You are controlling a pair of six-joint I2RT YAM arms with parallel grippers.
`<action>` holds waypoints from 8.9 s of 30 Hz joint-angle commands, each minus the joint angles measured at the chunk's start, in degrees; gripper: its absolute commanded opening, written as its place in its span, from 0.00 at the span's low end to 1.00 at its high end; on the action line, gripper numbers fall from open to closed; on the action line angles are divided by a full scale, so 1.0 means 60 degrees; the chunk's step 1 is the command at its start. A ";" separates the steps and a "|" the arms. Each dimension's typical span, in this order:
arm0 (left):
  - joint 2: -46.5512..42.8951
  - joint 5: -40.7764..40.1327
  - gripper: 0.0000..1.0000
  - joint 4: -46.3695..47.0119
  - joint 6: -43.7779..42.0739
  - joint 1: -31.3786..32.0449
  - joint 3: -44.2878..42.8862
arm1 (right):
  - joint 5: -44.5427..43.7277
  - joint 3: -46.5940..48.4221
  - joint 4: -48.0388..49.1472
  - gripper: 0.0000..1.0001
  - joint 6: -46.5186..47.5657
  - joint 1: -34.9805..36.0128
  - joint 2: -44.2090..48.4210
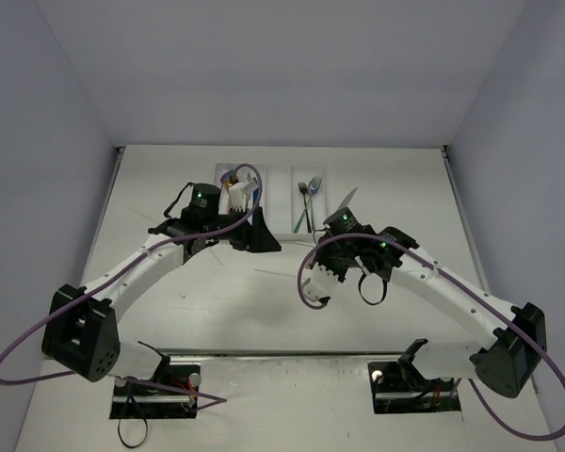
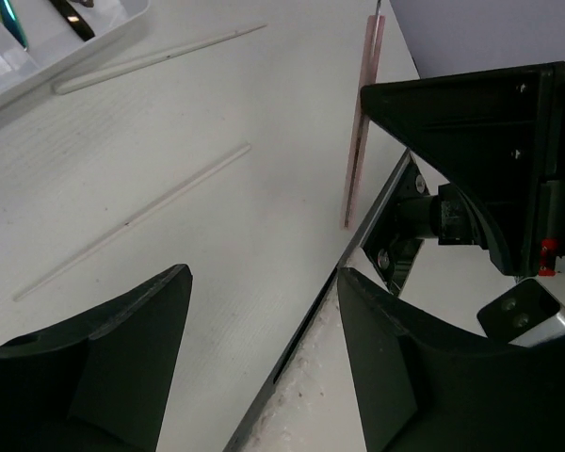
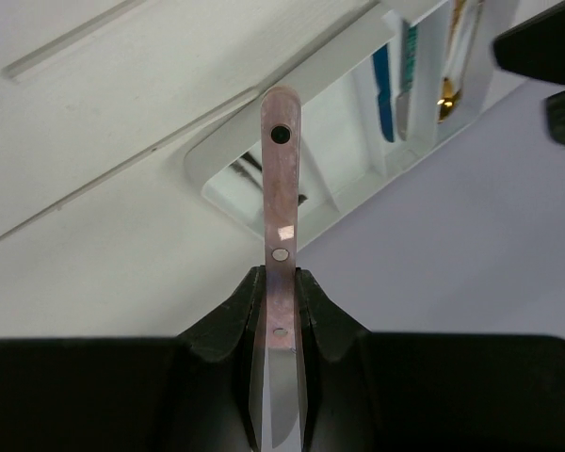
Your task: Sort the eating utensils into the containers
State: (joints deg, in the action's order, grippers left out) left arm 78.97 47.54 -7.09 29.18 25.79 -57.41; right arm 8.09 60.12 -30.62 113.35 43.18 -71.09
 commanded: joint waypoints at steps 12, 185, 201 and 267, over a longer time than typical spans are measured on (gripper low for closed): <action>0.0399 -0.0101 0.61 0.0294 -0.0477 0.0846 -0.0917 | 0.1344 -0.0165 0.1326 0.00 0.2794 0.0428 0.0568; -0.0284 -0.3660 0.81 -0.3410 -0.2748 -0.1684 -0.4511 | 0.0623 0.0566 -0.1029 0.00 -0.7110 -0.2148 -0.4024; 0.0929 0.1539 0.72 -0.2180 -0.1492 -0.1120 -0.2857 | 0.0512 0.2553 -0.0918 0.00 -0.4419 -0.1039 -0.1230; 0.7669 -0.4971 0.00 -0.5645 0.1496 -0.0064 -0.9895 | 0.3258 0.1120 0.0386 1.00 -1.4564 -0.2918 0.0328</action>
State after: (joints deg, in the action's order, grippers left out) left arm 125.47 16.21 -40.90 37.11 26.06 -114.00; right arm 24.32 62.35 -30.29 28.43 26.12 -67.84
